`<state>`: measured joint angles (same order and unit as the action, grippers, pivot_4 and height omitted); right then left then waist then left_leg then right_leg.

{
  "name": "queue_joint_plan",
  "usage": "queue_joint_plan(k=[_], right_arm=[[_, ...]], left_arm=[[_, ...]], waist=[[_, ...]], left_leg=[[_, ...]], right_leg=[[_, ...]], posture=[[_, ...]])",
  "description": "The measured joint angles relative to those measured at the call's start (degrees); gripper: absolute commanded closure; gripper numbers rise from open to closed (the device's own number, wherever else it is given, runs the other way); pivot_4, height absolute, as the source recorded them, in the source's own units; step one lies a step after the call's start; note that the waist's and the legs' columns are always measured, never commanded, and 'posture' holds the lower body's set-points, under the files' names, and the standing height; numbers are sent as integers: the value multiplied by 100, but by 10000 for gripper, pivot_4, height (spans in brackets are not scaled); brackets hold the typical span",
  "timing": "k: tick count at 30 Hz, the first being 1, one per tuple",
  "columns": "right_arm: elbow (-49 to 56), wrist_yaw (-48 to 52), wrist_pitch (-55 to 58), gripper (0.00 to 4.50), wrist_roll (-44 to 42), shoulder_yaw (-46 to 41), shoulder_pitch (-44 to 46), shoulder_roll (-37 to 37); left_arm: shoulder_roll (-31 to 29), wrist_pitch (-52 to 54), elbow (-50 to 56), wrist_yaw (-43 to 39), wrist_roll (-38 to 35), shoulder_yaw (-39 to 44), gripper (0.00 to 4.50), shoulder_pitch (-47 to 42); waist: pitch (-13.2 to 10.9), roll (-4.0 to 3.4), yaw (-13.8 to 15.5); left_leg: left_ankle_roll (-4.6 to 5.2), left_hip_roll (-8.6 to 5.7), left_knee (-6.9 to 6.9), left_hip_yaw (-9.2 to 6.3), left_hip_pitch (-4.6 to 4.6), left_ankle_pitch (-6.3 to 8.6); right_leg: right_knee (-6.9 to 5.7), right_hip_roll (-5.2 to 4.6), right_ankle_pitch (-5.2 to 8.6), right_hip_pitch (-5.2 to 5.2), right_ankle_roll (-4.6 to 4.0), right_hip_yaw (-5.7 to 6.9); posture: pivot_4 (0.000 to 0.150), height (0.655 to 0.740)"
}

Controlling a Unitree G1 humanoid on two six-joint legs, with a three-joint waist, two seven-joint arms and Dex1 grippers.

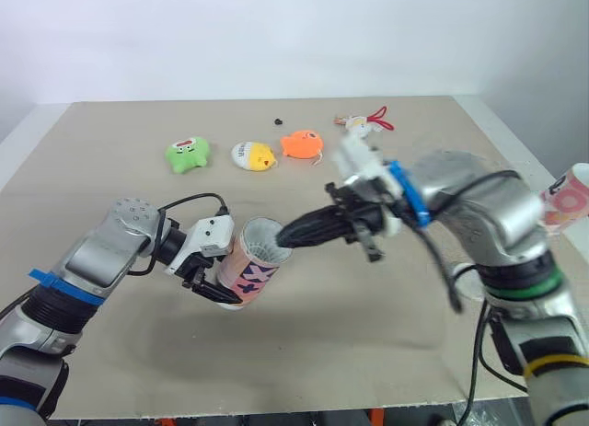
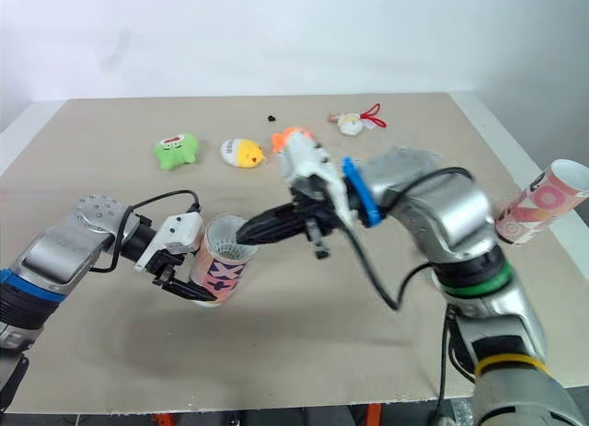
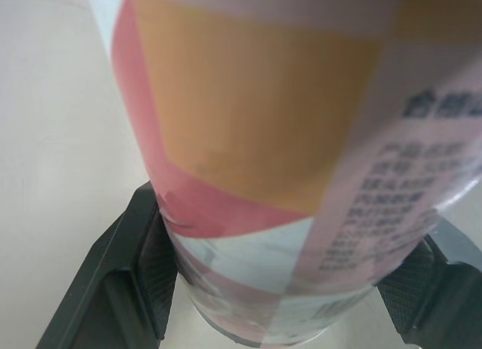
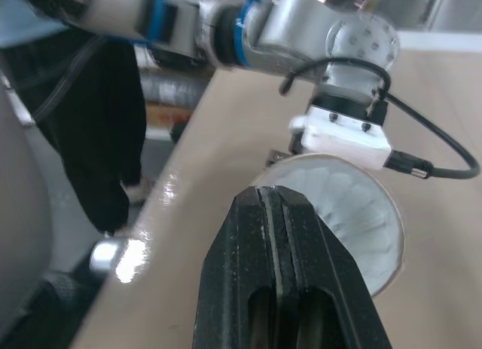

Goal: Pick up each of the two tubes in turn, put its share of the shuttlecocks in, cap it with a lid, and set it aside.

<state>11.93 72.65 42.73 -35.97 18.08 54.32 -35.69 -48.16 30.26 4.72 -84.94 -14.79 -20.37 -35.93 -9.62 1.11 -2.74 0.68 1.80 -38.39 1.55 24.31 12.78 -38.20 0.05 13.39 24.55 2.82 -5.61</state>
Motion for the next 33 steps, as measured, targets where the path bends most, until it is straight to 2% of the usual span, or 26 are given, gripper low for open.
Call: queue_joint_plan(k=[5,10,12,16,28,33], right_arm=[[-1084,472,-644,44520,839,692,708,520],[-1381,873,-1071,44520,1307,1053,865,637],[-1674,1029,-1486,44520,1820,1473,982,957],[-2064,1196,-1697,44520,2148,1631,1209,1375],[-2284,1505,-1721,44520,2376,1494,1293,1522],[-2268,1602,-1182,44520,1778,712,1360,1215]], left_arm=[[0,13,16,12,11,2,13212,-1],[-10,22,41,52,2,11,13212,4],[-45,34,39,58,-3,34,13212,18],[-45,33,20,72,15,43,13212,20],[-46,21,-14,74,24,53,13212,20],[-17,23,48,119,15,53,13212,35]], waist=[[-1,-1,2],[0,0,14],[0,-1,3],[0,0,4],[1,2,4],[1,3,20]], left_leg=[[0,-1,0,0,8,0],[0,-3,0,-2,17,1],[0,-2,0,3,18,0],[-11,-1,-3,-1,18,-7],[-16,-2,-4,-3,5,-11],[-17,-8,-5,-6,12,-11]], right_leg=[[0,-3,-1,8,-2,0],[-1,-6,-10,15,-26,3],[-11,-4,-11,29,-27,1],[-28,0,-10,34,-27,4],[-79,2,5,42,-52,4],[-79,-6,6,42,-52,4]], posture=[[1500,7400],[1500,7400],[1500,7400],[1500,7400],[1500,7400],[1500,7400]])
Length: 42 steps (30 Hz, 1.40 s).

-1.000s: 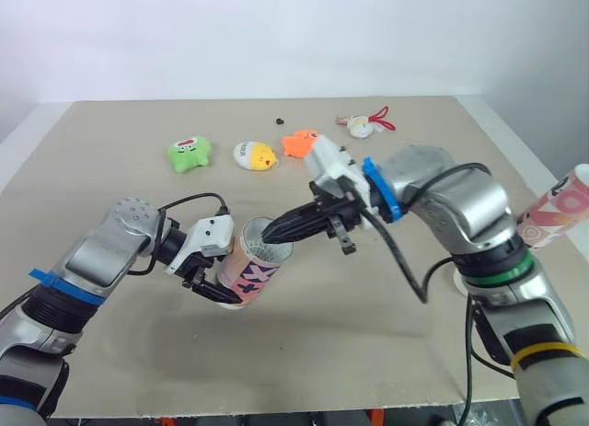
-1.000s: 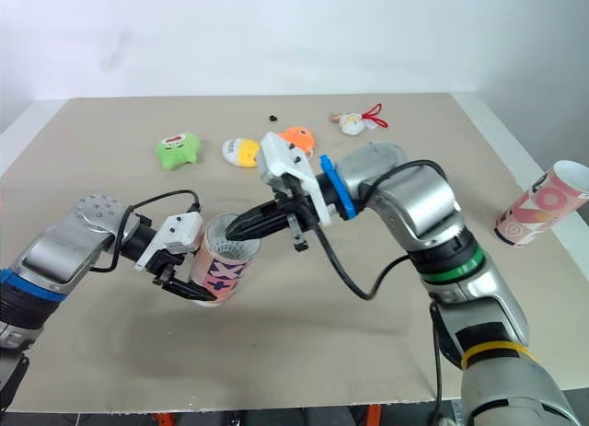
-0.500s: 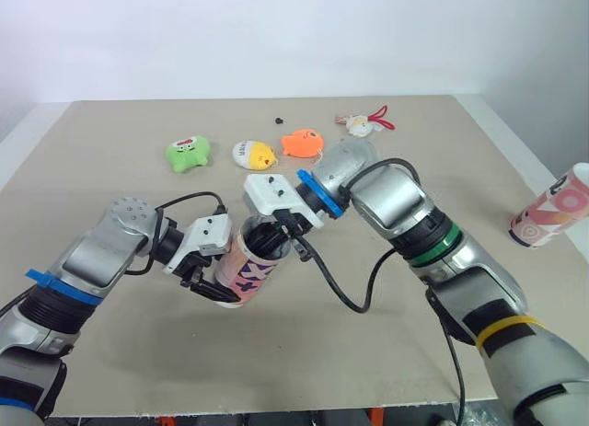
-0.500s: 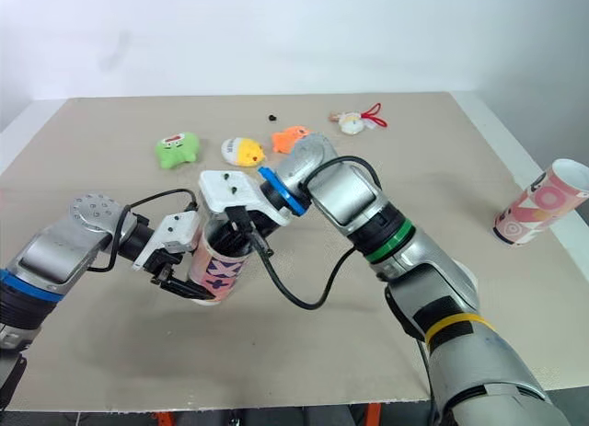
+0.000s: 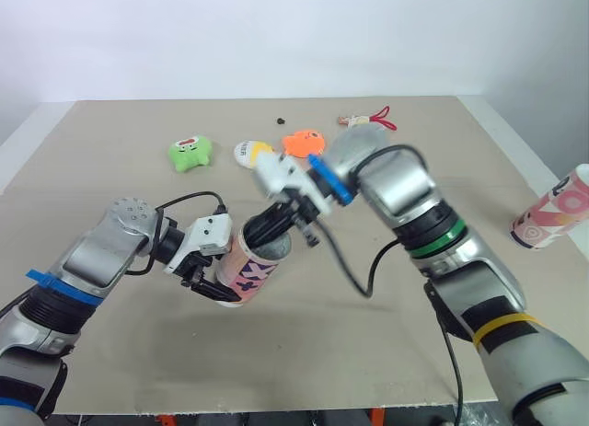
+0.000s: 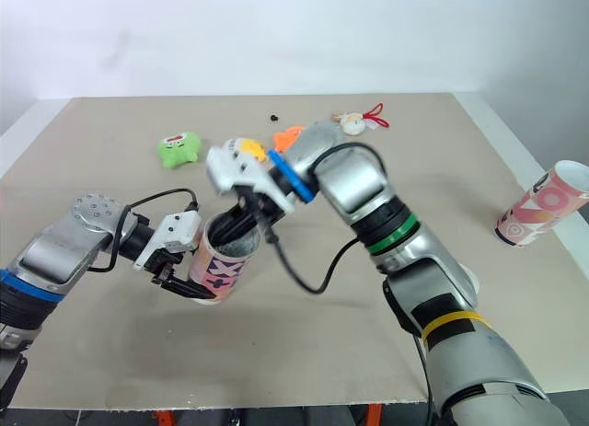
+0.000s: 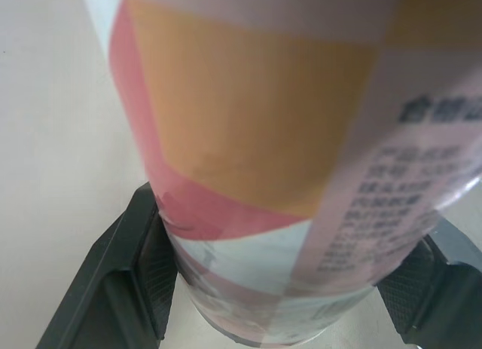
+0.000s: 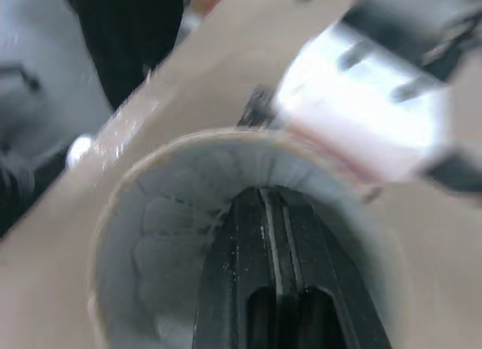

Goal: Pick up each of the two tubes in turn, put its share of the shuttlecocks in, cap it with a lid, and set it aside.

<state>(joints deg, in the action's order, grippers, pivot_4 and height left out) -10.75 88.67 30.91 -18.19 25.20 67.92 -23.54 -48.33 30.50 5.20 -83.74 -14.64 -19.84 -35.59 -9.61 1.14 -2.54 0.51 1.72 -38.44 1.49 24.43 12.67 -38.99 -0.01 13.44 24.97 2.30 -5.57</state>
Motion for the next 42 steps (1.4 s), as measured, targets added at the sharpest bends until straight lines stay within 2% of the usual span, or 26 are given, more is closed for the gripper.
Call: queue_joint_plan(k=[4,9,12,16,18,21,24,25,30,36,39,42], right_arm=[[400,19,448,44520,-437,-524,-138,-521],[874,-93,804,44520,-707,-636,-529,-789],[1141,-349,922,44520,-843,-1054,-799,-1085],[1664,-945,1051,44520,-1151,-2233,-1412,-1716],[1813,-1064,1069,44520,-1234,-2486,-1567,-1848],[2355,-1339,1258,44520,-1489,-3244,-2330,-2518],[2534,-1388,1121,44520,-1330,-3488,-3037,-3204],[2495,-1389,1036,44520,-1180,-3515,-3373,-3459],[1740,-1377,556,44520,-552,-3517,-4358,-4250],[424,-1492,-200,44520,-6,-3462,-4653,-4305],[11,-1528,-509,36328,185,-3392,-4651,-4304],[-621,-1500,-839,21791,418,-3229,-4617,-4304]], left_arm=[[-3,0,37,6,-5,13,13212,30],[6,-1,42,31,0,25,13212,38],[71,-21,43,80,-20,40,13212,54],[494,-84,110,235,-304,198,13212,250],[574,-98,146,249,-382,224,13212,276],[1069,-177,282,340,-691,326,13212,406],[1343,-292,258,351,-762,301,13212,467],[1405,-380,226,350,-767,258,13212,521],[1874,-1080,-559,472,-449,5,13212,683],[2261,-2059,-1286,537,-174,-58,13212,644],[2292,-2262,-1380,547,-101,-62,13212,645],[2338,-2575,-1480,604,-1,-74,13212,678]], waist=[[0,0,-6],[0,-1,-3],[-1,0,16],[-4,5,25],[-4,6,19],[-5,6,45],[-5,7,49],[-6,9,42],[-6,5,-17],[-7,5,-13],[-6,4,-16],[-6,3,-19]], left_leg=[[1,-7,2,3,0,1],[1,-5,2,0,1,1],[1,-10,0,1,3,1],[1,-16,0,3,20,1],[2,-19,2,4,21,2],[6,-20,3,-1,24,5],[6,-30,2,-1,18,5],[6,-29,2,4,12,5],[16,-28,0,23,-16,-4],[27,-25,-1,32,-69,-14],[26,-26,0,55,-91,-14],[27,-20,1,66,-114,-14]], right_leg=[[0,-8,6,0,2,-2],[0,-2,6,2,2,1],[1,-12,19,0,30,0],[5,-30,15,8,30,-4],[7,-29,15,11,29,-6],[7,-31,19,10,27,-3],[8,-29,20,5,30,-3],[8,-28,34,2,57,-6],[8,-24,10,-9,61,-30],[26,-23,4,-67,42,-39],[29,-25,-3,-83,51,-61],[64,-28,-19,-112,60,-66]], posture=[[1500,7400],[1500,7400],[1500,7400],[1500,7400],[1500,7400],[1500,7400],[1500,7400],[1500,7400],[1500,7400],[1500,7400],[1500,7400],[1500,7400]])
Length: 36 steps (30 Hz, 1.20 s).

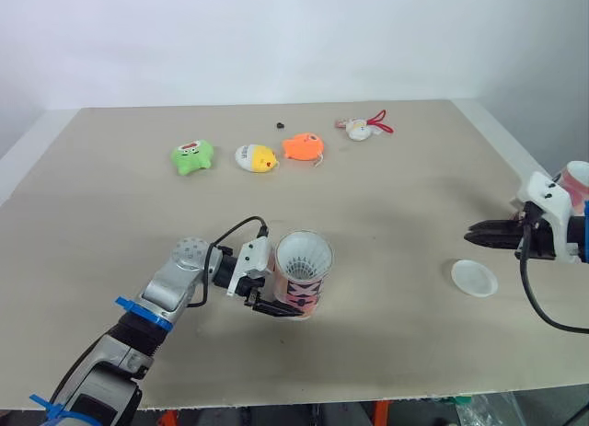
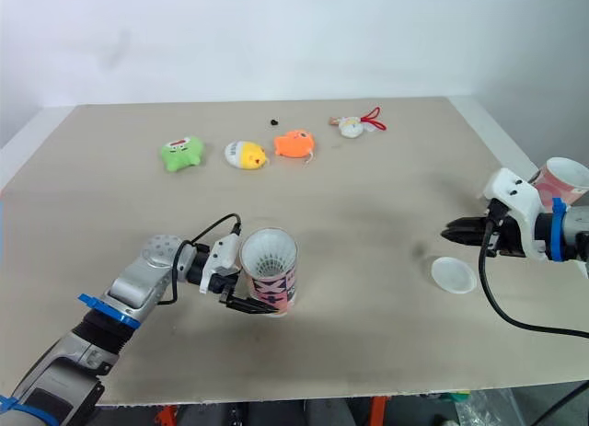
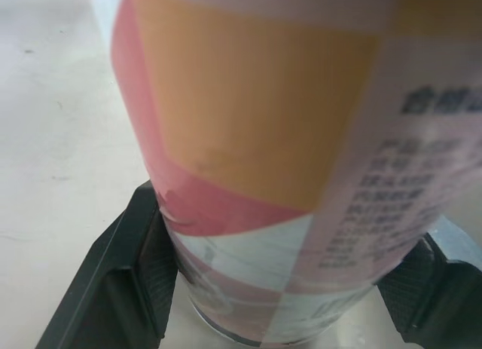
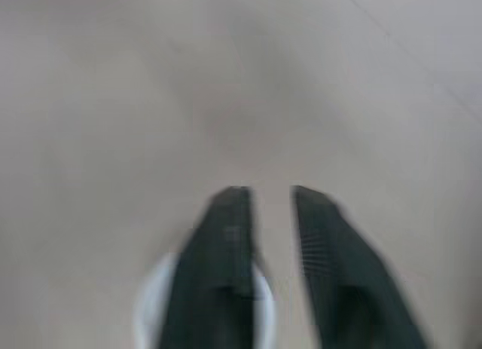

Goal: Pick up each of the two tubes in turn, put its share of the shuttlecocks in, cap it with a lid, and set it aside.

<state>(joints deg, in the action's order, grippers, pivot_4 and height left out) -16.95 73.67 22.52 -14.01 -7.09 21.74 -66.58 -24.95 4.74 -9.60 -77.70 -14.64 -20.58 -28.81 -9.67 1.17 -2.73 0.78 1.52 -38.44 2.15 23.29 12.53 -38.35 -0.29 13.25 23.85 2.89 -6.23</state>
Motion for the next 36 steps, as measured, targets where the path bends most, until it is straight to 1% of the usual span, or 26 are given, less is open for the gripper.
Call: queue_joint_plan(k=[1,2,4,5,8,10,16,20,23,24,25,27,28,30,31,32,34,36], right_arm=[[-79,22,-39,17156,31,42,-15,0],[-167,60,-88,13706,80,74,-34,0],[-261,181,-143,4236,100,115,-57,-1],[-298,331,-179,688,130,234,-73,-11],[-574,493,-279,688,314,505,-43,-11],[-972,528,-441,688,528,751,136,-9],[-2373,508,-774,688,1016,1093,1033,151],[-2892,609,-823,688,1109,1143,1355,306],[-3047,750,-820,688,1150,1155,1463,319],[-3056,802,-813,4469,1163,1157,1465,319],[-3058,835,-808,5701,1168,1161,1464,321],[-3058,897,-797,13390,1202,1172,1453,332],[-3053,918,-793,18904,1214,1176,1430,339],[-3045,960,-795,27960,1230,1187,1389,358],[-3035,981,-797,33947,1240,1187,1385,358],[-3010,1007,-804,37814,1253,1188,1362,357],[-2979,1036,-861,43818,1283,1193,1346,358],[-2937,1066,-964,43818,1339,1230,1337,357]], left_arm=[[4,-45,-2,12,10,0,13212,8],[12,-125,-10,40,29,0,13212,19],[49,-220,-49,89,53,3,13212,20],[92,-246,-85,109,58,14,13212,21],[146,-256,-121,148,57,20,13212,24],[157,-256,-128,163,59,24,13212,24],[177,-253,-113,239,61,27,13212,43],[171,-244,-51,278,60,33,13212,88],[168,-235,-11,315,60,33,13212,115],[167,-234,-9,319,60,33,13212,116],[166,-234,-9,321,60,34,13212,115],[164,-237,-10,331,60,34,13212,116],[164,-246,-11,342,63,33,13212,116],[164,-267,-20,352,65,33,13212,117],[165,-287,-25,357,69,33,13212,118],[171,-335,-44,368,71,33,13212,118],[186,-394,-68,417,78,33,13212,118],[212,-450,-103,487,84,33,13212,117]], waist=[[1,-2,0],[2,-3,0],[3,-6,0],[3,-5,0],[3,-5,7],[3,-8,3],[3,-7,-4],[3,-8,-5],[3,-7,-3],[3,-7,-3],[3,-7,-3],[4,-8,-4],[4,-8,-4],[4,-8,-4],[4,-9,-5],[4,-8,-5],[4,-8,-5],[4,-7,-4]], left_leg=[[0,2,1,4,0,0],[0,2,1,7,1,0],[0,2,1,11,0,0],[0,1,1,13,1,0],[0,-1,1,15,1,0],[0,-6,1,22,1,0],[0,-6,4,23,-2,0],[0,-7,6,23,-1,0],[0,-8,7,22,0,1],[0,-8,6,22,0,1],[0,-8,7,22,-1,1],[0,-8,6,23,-1,1],[0,-8,6,22,-1,1],[0,-8,6,22,-2,1],[0,-7,6,23,-4,1],[0,-7,6,22,-4,1],[0,-7,6,22,-5,1],[0,-7,6,21,-8,1]], right_leg=[[11,0,-8,-3,2,-2],[15,-1,-10,-3,5,-7],[22,-4,-12,-4,10,-13],[24,-4,-13,-6,12,-13],[28,-11,-13,-8,16,-13],[29,-15,-13,-7,17,-17],[29,-12,-14,-8,18,-19],[29,-13,-13,-8,19,-22],[30,-13,-11,-8,22,-23],[30,-13,-11,-9,22,-24],[30,-13,-11,-9,22,-24],[30,-13,-11,-8,22,-24],[30,-13,-11,-9,22,-24],[30,-13,-11,-10,22,-25],[30,-13,-11,-10,21,-26],[30,-13,-11,-11,21,-25],[30,-13,-12,-12,21,-24],[30,-13,-11,-16,22,-24]], posture=[[1500,7400],[1500,7400],[1500,7400],[1500,7400],[1500,7400],[1500,7400],[1500,7400],[1500,7400],[1500,7400],[1500,7400],[1500,7400],[1500,7400],[1500,7400],[1500,7400],[1500,7400],[1500,7400],[1500,7400],[1500,7400]])
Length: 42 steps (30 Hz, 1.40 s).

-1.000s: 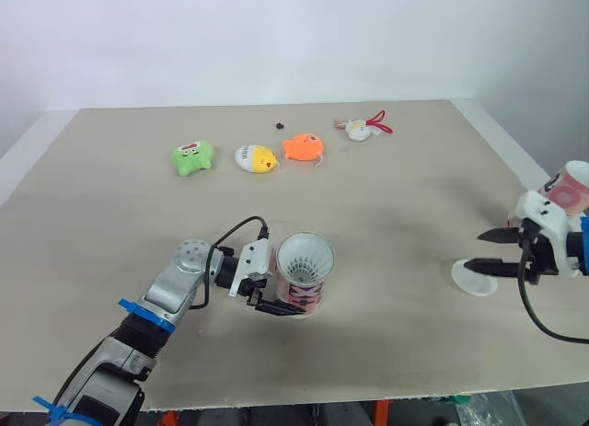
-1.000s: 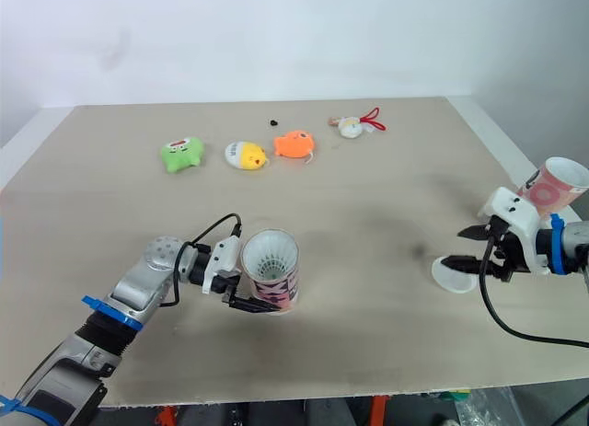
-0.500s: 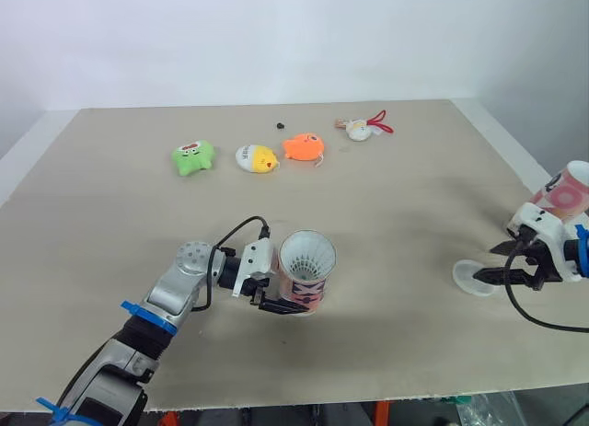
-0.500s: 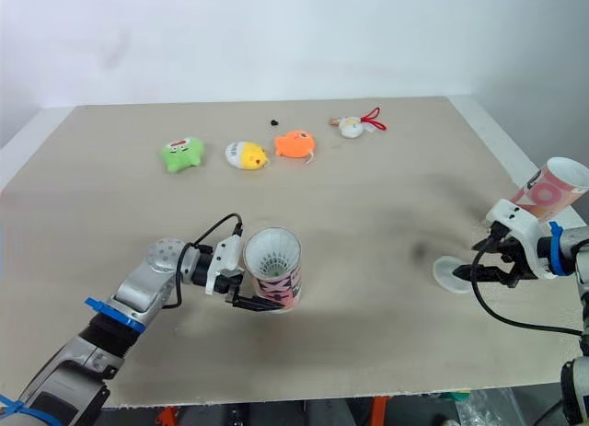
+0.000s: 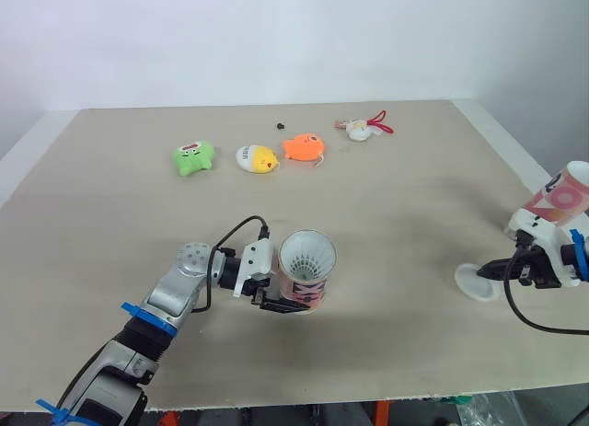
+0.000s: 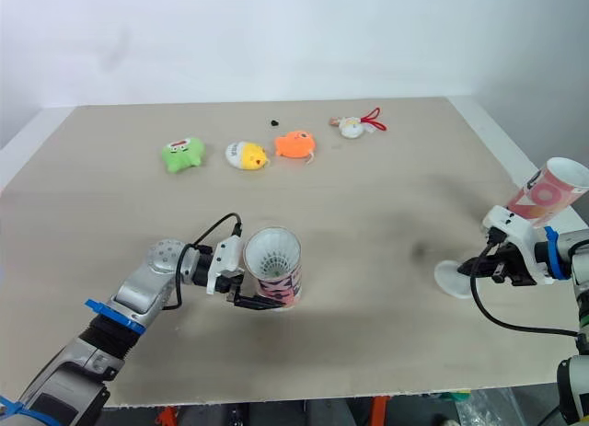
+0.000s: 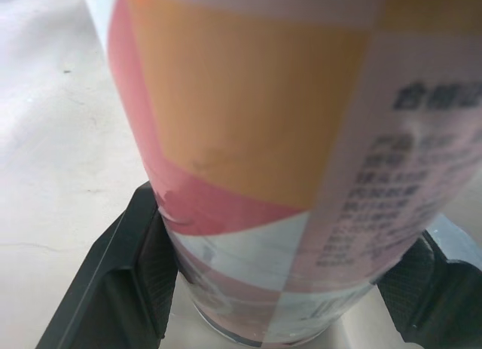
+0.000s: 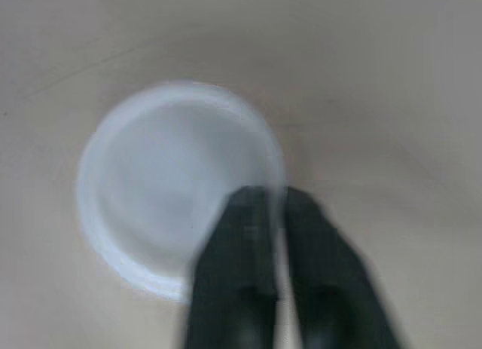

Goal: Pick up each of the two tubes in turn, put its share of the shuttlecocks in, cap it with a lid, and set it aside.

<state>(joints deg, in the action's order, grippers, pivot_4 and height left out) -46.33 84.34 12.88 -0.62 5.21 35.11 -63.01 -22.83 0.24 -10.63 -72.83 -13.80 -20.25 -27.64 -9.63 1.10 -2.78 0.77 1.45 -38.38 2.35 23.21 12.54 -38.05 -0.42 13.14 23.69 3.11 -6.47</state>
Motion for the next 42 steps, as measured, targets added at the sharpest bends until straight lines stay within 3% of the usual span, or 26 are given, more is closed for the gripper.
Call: queue_joint_plan(k=[11,21,29,42], right_arm=[[561,352,-134,43818,-33,88,16,-3],[2915,553,774,43818,-1266,-87,371,-176],[4647,567,1657,43818,-2407,207,1725,-181],[5415,551,1591,43818,-1979,1472,2987,1343]], left_arm=[[-27,455,68,-5,-87,49,13212,-1],[-145,855,296,-134,-195,56,13212,69],[-150,980,288,-233,-201,46,13212,5],[-450,1673,483,-686,-247,-89,13212,-326]], waist=[[0,-1,-9],[1,-5,-22],[0,-5,-8],[1,-4,-39]], left_leg=[[-1,2,6,-4,-4,1],[-6,8,58,-13,-3,5],[-8,15,70,-15,1,5],[-1,33,96,-22,15,27]], right_leg=[[4,3,2,-2,-1,3],[4,14,29,17,-21,10],[4,12,35,28,-27,14],[-8,39,53,58,-56,33]], posture=[[1500,7400],[1500,7400],[1500,7400],[1500,7400]])
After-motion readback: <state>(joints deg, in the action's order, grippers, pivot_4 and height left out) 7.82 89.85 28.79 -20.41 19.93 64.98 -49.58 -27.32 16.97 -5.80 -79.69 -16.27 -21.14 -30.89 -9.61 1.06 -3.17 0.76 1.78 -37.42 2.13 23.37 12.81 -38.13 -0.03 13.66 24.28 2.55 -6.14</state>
